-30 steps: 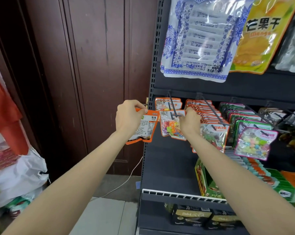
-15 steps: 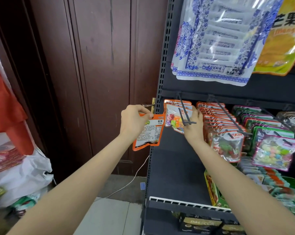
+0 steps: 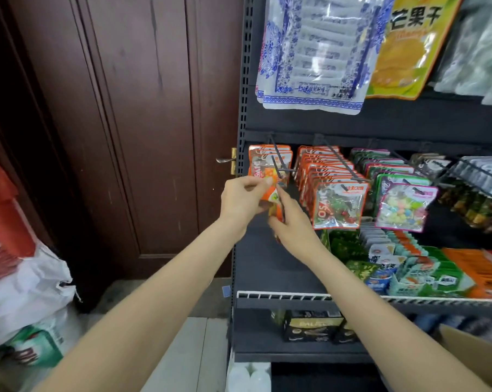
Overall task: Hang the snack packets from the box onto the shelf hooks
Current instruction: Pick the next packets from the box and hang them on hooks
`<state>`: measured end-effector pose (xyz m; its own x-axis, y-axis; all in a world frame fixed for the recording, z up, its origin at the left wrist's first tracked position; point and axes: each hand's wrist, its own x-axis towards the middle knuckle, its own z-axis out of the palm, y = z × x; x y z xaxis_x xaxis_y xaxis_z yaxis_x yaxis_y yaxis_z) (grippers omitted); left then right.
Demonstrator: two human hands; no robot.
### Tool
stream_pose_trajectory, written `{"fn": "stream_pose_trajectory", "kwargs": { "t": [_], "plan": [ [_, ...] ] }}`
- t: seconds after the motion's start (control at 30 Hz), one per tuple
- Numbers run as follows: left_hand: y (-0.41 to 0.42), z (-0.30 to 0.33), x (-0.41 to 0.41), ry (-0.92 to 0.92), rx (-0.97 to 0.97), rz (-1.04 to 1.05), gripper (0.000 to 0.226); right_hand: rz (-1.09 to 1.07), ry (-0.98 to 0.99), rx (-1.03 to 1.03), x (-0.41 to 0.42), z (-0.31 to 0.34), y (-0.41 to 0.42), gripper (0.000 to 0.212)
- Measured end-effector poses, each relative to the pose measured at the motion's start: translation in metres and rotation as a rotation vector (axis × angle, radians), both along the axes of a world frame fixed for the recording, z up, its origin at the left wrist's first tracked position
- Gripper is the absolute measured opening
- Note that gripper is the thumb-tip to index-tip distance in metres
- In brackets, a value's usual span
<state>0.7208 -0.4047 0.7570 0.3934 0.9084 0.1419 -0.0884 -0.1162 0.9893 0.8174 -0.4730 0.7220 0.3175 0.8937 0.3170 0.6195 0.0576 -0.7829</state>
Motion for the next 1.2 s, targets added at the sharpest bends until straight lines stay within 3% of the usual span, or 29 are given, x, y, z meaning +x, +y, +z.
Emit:
{"fn": "stream_pose_trajectory", "kwargs": {
  "t": [0.07, 0.17, 0.23, 0.3, 0.4, 0.47, 0.57, 0.7, 1.03, 1.2],
  "plan": [
    [-0.005, -0.003, -0.004, 0.067, 0.133, -0.069, 0.023, -0.087, 0.011, 0.023, 0.009, -0.005, -0.001, 0.019],
    [0.003, -0.016, -0.013, 0.403, 0.52, -0.004, 0.034, -0.131, 0.274, 0.086, 0.019, 0.0, -0.009, 0.022],
    [0.01, -0.023, -0.015, 0.505, 0.489, -0.097, 0.059, -0.13, 0.478, 0.139, 0.024, 0.004, -0.011, 0.032],
    [0.015, -0.025, -0.013, 0.501, 0.389, -0.2, 0.074, -0.128, 0.527, 0.185, 0.028, 0.005, -0.012, 0.037],
    [0.016, -0.025, -0.005, 0.398, 0.318, -0.213, 0.077, -0.116, 0.434, 0.241, 0.031, 0.002, -0.01, 0.06],
    [0.019, -0.026, 0.001, 0.4, 0.378, -0.13, 0.075, -0.119, 0.289, 0.285, 0.032, 0.003, -0.009, 0.068],
    [0.02, -0.028, 0.004, 0.418, 0.491, -0.032, 0.071, -0.13, 0.149, 0.292, 0.036, 0.004, -0.002, 0.052],
    [0.021, -0.032, 0.002, 0.417, 0.592, 0.015, 0.067, -0.181, 0.1, 0.274, 0.037, -0.002, 0.004, 0.039],
    [0.031, -0.032, 0.012, 0.444, 0.562, 0.021, 0.068, -0.256, 0.051, 0.177, 0.043, 0.0, 0.02, 0.042],
    [0.042, -0.033, 0.018, 0.494, 0.555, 0.023, 0.069, -0.27, -0.12, 0.077, 0.047, 0.003, 0.03, 0.044]
  ]
}}
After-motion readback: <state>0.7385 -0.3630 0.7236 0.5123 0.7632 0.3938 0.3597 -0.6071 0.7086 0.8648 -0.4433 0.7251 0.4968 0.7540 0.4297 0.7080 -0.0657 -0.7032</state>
